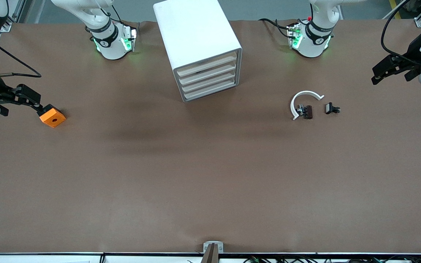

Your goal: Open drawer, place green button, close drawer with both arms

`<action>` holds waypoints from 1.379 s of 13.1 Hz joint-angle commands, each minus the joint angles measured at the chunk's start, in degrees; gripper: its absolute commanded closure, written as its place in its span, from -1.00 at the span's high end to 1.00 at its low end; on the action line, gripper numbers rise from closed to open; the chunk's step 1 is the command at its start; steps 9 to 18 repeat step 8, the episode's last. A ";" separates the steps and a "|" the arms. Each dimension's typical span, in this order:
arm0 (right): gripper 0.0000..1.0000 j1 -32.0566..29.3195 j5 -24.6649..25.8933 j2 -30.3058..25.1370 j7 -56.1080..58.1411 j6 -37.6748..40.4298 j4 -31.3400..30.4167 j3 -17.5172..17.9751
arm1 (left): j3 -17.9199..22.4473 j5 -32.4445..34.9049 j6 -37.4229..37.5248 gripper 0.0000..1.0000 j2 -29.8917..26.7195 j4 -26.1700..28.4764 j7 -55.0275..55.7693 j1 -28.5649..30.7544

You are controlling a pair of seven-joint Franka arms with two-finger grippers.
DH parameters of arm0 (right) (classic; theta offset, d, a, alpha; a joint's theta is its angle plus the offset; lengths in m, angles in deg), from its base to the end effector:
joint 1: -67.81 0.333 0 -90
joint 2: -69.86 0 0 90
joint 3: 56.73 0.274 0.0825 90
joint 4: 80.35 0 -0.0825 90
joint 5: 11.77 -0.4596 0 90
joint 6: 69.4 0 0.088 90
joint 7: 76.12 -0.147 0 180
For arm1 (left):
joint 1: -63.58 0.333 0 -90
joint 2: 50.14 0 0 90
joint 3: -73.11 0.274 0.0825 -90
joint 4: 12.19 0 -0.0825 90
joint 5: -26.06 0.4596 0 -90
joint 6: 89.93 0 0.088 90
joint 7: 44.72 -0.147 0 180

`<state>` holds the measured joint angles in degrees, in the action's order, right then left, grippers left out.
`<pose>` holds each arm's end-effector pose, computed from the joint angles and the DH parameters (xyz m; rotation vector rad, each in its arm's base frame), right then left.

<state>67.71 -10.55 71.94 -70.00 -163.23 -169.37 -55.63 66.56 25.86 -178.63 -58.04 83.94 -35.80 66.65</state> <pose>0.6483 0.0082 0.5349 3.1120 0.1950 0.0728 0.5890 -0.0394 0.5656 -3.1266 -0.1500 -0.0134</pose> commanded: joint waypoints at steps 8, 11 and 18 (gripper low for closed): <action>1.00 -0.17 0.98 0.21 0.39 0.05 0.61 0.31 | -0.83 0.98 0.98 1.00 -0.36 -0.77 -0.31 0.62; 1.00 -0.17 0.98 0.21 0.39 0.05 0.61 0.31 | -0.83 0.98 0.98 1.00 -0.36 -0.77 -0.31 0.62; 1.00 -0.17 0.98 0.21 0.39 0.05 0.61 0.31 | -0.83 0.98 0.98 1.00 -0.36 -0.77 -0.31 0.62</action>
